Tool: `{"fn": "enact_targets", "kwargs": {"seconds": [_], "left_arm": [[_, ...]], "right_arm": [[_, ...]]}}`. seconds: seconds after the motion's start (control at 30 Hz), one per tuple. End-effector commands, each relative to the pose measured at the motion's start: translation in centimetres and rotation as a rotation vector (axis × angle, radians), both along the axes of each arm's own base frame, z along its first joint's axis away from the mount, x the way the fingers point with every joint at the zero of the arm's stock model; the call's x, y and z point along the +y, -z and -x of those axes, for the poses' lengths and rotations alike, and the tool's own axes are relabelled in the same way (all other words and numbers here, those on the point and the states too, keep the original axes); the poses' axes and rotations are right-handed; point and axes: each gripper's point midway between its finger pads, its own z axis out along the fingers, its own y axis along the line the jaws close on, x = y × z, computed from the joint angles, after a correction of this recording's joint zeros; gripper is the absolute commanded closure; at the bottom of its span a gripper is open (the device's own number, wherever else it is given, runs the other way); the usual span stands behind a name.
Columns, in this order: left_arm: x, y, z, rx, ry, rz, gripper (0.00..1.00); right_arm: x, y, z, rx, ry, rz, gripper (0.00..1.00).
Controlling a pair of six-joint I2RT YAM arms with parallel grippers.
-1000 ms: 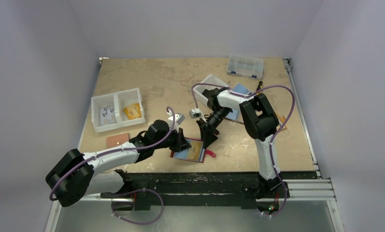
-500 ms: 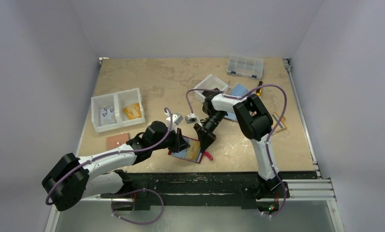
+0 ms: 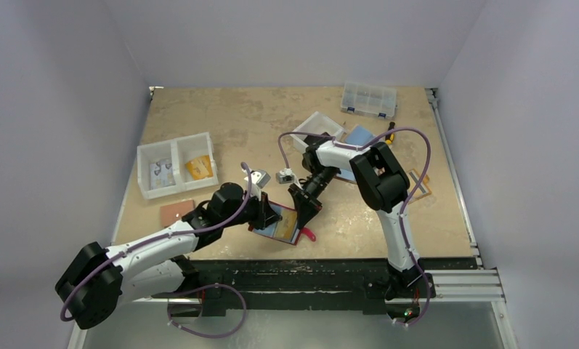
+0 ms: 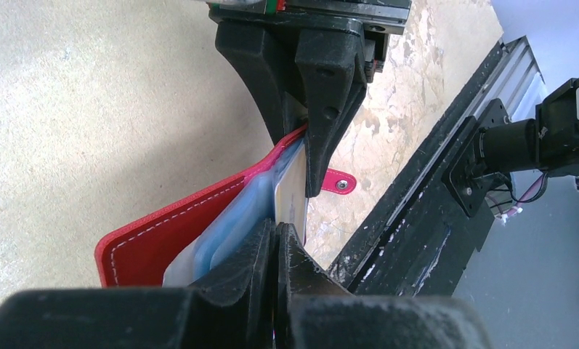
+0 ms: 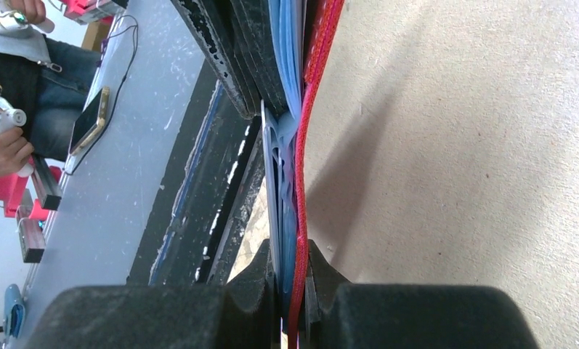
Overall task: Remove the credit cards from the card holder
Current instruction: Remove the credit card from the card holder.
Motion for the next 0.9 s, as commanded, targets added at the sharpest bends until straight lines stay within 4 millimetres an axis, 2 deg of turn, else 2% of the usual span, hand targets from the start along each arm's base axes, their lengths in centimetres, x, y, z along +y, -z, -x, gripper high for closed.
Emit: {"fn": "enact_targets", "kwargs": {"seconds": [0.0, 0.7, 0.87], "left_arm": [[0.1, -1.4, -0.1, -0.053, 0.02, 0.035, 1.0], [0.7, -0.6, 1.1, -0.007, 0.018, 0.054, 1.0], [0.6, -1.1, 0.9, -0.011, -0.003, 0.096, 1.0]], "right_arm": [[-0.2, -0.2, -0.7, -0.031, -0.007, 0.003, 1.0], [0.2, -0.6, -0.7, -0.011, 0.012, -0.009, 1.0], [0.2, -0.6, -0.7, -0.009, 0.012, -0.009, 1.0]]}}
